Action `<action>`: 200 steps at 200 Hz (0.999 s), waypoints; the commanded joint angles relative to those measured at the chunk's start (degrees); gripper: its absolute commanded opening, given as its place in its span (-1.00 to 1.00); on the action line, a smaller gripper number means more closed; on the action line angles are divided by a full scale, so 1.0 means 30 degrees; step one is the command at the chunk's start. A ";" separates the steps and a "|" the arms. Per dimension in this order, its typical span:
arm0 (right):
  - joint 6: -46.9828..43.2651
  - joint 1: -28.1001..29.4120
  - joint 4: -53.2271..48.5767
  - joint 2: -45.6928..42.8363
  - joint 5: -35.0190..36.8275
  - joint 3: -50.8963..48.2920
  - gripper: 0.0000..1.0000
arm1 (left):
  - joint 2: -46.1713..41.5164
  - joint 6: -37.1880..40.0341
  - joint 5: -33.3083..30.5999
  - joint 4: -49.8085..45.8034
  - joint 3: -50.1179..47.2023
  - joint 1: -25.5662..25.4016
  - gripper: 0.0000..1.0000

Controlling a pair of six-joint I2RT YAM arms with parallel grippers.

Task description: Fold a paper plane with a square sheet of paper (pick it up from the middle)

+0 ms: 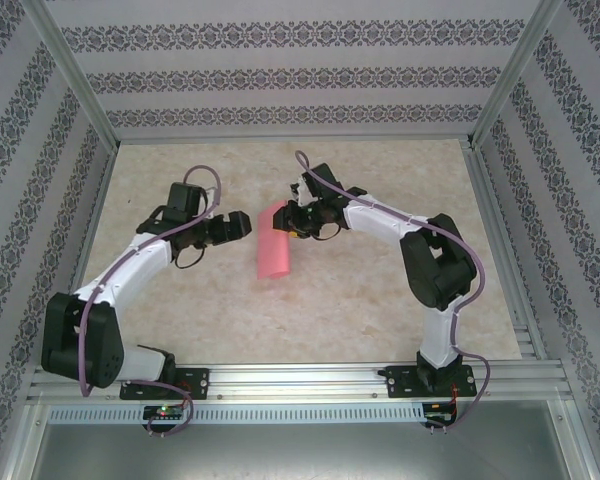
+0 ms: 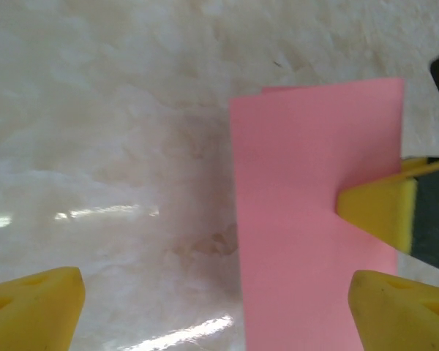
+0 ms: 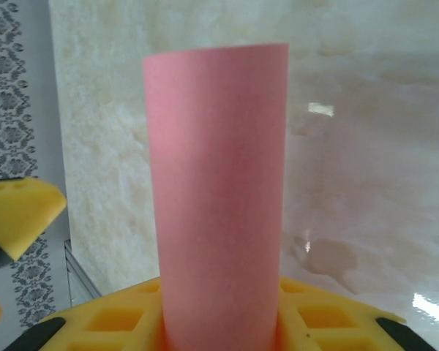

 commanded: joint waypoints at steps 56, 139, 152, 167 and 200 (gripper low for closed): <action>-0.2235 -0.0838 -0.2117 0.1184 0.2574 -0.0293 0.00 | 0.2695 -0.2239 -0.0184 0.4182 -0.0633 -0.2882 0.57; -0.3181 -0.1045 -0.3468 0.0275 0.4663 -0.0518 0.27 | 0.4487 -0.2881 0.0833 0.5628 -0.0912 -0.3699 0.37; -0.3148 -0.1059 -0.3491 0.0044 0.4942 -0.0634 0.28 | 0.4827 -0.2929 0.1174 0.5790 -0.0838 -0.3832 0.35; -0.2942 -0.1103 -0.3440 -0.0200 0.5140 -0.0800 0.29 | 0.5205 -0.3013 0.1444 0.6086 -0.0749 -0.3967 0.31; -0.2308 -0.1279 -0.3040 -0.0549 0.5197 -0.1333 0.29 | 0.5983 -0.3135 0.2085 0.6581 -0.0525 -0.4353 0.18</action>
